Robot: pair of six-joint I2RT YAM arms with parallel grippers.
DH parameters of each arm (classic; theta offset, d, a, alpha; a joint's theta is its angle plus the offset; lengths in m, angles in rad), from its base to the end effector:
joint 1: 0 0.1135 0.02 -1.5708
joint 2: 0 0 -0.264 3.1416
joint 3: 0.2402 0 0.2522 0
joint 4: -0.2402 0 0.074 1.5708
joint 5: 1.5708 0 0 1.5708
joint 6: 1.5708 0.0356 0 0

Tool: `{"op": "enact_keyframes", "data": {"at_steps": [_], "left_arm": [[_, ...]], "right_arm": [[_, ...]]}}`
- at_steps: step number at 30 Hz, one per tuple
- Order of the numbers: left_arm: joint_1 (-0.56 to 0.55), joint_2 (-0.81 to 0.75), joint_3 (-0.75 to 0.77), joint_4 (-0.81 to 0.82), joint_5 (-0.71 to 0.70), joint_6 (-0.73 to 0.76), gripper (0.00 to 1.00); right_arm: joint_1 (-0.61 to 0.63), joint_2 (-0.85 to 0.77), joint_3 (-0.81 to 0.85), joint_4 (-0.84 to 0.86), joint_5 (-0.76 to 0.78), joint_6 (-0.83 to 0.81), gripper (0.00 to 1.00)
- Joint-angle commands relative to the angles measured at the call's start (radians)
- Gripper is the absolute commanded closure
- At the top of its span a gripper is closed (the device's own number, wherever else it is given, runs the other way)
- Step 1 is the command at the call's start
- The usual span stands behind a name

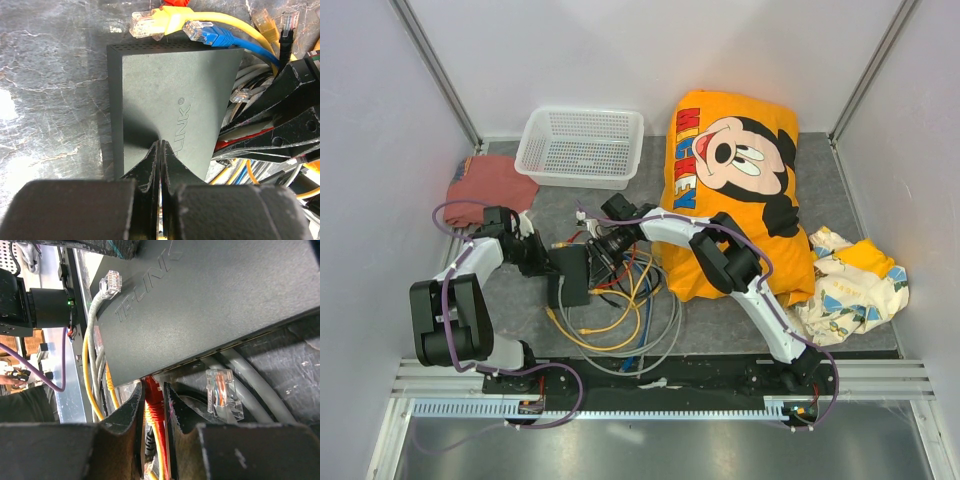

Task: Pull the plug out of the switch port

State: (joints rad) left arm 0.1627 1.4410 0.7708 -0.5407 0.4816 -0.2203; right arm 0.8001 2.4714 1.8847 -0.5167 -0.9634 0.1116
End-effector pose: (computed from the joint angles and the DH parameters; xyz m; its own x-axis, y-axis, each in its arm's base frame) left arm 0.2516 0.0246 0.1714 -0.9051 -0.3448 -0.2489 -0.1848 0.8461 -0.5000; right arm 0.3319 0.3838 0.1076 -0.6924 -0.6218 -0.3661 -0.5938 0.2027 0.7787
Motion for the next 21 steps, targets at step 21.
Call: {"op": "enact_keyframes", "data": {"at_steps": [21], "left_arm": [[0.006, 0.025, -0.001, 0.025, -0.015, -0.024, 0.98]], "right_arm": [[-0.098, 0.020, -0.068, -0.151, 0.511, -0.069, 1.00]]}}
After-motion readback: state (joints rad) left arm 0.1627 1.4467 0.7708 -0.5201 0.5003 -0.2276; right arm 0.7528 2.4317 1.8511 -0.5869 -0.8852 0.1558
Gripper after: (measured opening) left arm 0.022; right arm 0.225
